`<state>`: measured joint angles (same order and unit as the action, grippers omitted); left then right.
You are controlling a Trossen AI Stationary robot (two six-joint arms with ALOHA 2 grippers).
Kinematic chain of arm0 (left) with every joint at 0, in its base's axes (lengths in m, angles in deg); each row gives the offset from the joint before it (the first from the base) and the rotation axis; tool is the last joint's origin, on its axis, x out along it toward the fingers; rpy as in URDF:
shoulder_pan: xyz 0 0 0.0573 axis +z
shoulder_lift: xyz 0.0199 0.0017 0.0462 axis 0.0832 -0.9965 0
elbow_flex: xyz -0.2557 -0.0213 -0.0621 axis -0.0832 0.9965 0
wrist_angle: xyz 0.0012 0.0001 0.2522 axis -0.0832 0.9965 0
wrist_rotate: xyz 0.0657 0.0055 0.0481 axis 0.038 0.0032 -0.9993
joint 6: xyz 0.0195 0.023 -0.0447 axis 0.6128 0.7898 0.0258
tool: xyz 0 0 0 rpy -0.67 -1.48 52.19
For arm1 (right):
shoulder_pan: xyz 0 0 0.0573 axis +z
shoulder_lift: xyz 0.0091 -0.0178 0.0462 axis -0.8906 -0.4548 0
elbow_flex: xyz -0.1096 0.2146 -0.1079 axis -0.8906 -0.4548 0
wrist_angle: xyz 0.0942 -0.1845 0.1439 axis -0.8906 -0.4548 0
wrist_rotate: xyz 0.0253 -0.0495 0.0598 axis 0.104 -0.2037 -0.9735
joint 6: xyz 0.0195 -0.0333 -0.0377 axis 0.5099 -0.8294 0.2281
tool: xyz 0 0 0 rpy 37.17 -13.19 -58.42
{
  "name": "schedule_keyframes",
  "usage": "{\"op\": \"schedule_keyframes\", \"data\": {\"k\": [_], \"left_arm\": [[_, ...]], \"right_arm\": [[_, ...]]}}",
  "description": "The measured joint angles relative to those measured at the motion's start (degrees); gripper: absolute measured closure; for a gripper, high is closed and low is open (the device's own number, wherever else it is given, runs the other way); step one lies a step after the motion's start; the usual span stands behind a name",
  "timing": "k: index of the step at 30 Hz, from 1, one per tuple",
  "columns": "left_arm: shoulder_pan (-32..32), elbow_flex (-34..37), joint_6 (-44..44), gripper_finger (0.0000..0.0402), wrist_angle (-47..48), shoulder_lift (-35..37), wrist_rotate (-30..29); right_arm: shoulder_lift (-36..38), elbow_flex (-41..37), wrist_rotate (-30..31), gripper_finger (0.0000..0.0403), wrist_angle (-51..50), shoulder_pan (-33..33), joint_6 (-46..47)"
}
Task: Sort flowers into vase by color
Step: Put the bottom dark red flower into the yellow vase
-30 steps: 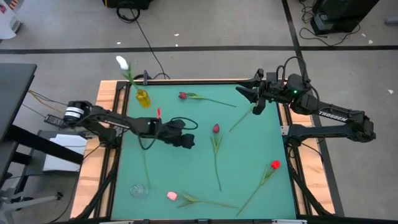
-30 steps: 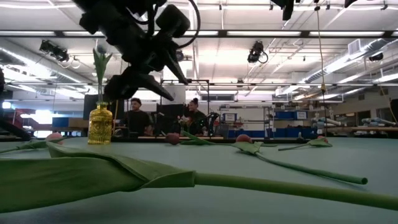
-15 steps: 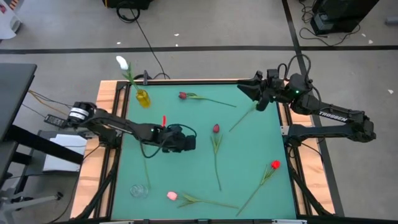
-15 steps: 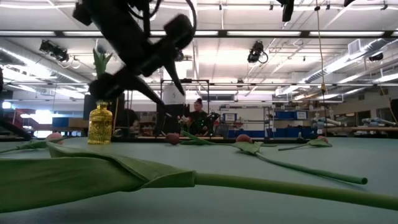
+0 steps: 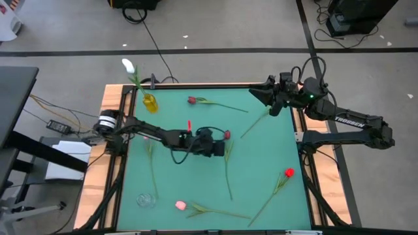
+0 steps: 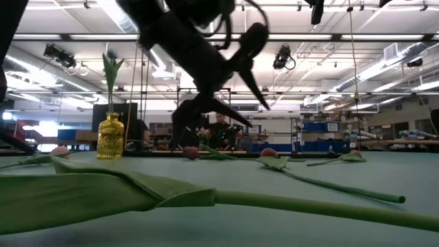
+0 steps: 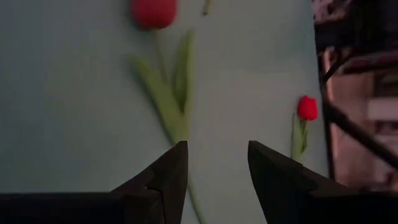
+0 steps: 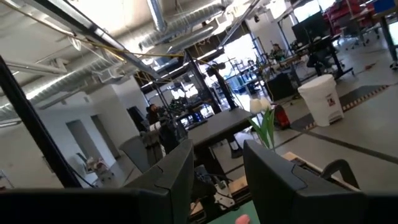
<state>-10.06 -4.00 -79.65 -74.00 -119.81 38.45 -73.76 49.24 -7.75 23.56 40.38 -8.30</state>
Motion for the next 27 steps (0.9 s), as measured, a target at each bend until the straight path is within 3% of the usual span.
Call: {"op": "schedule_keyframes", "data": {"k": [6, 11, 14, 21, 27], "left_arm": [[1.06, -9.33, 6.29, 0.023, 8.21, -3.71, 0.19], [1.63, -10.24, 4.66, 0.023, 9.62, -3.71, -3.87], [2.48, -10.31, 6.1, 0.023, 9.66, -5.43, -4.34], [4.32, -10.22, 6.59, 0.023, 7.2, -9.16, 0.26], [4.05, -10.2, 6.46, 0.023, 7.75, -9.26, -0.6]], "right_arm": [[-0.39, 0.11, -7.7, 0.0255, -3.6, 0.07, 2.0], [-0.61, -0.07, -0.06, 0.0262, -24.52, 0.15, 6.6], [-0.49, -0.07, 5.25, 0.0266, -30.12, 0.22, 9.35], [0.46, -0.04, 4.52, 0.0268, -27.37, 0.66, 10.02], [0.48, -0.04, 4.81, 0.0268, -27.71, 0.7, 8.98]]}}
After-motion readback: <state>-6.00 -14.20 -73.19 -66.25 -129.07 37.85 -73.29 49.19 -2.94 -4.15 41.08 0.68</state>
